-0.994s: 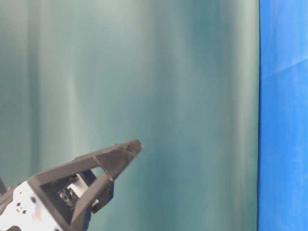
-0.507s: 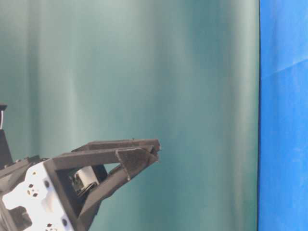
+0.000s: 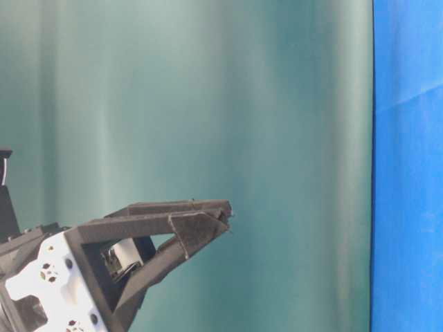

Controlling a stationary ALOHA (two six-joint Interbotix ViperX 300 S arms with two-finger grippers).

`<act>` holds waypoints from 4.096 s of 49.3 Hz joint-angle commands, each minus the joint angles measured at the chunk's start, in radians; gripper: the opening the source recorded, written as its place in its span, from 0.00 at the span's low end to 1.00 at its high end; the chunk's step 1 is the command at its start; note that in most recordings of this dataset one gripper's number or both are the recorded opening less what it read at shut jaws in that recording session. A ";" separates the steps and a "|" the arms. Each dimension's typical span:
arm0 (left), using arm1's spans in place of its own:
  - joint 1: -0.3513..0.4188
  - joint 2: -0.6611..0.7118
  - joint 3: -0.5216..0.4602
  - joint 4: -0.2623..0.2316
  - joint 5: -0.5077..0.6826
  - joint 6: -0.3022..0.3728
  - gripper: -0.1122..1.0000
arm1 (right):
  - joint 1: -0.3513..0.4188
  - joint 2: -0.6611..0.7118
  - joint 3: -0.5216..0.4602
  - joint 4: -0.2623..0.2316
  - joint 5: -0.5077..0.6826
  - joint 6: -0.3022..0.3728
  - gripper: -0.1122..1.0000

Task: Handover the blue block to the right arm after grasping it with the left arm, then place it in the designated position.
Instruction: 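Lower the left gripper down over the blue cube, then close the left gripper around the blue cube, then lift the cube with the left gripper and rotate the wrist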

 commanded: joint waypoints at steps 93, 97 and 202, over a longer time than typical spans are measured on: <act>0.000 0.179 0.331 0.003 -0.515 -0.018 0.94 | -0.023 0.043 -0.023 0.005 -0.023 0.002 0.97; 0.000 0.209 0.336 0.005 -0.540 -0.020 0.94 | -0.023 0.043 -0.023 0.005 -0.023 0.002 0.97; -0.003 -0.017 0.192 0.011 -0.199 -0.003 0.51 | -0.023 0.063 -0.025 0.005 -0.026 0.002 0.97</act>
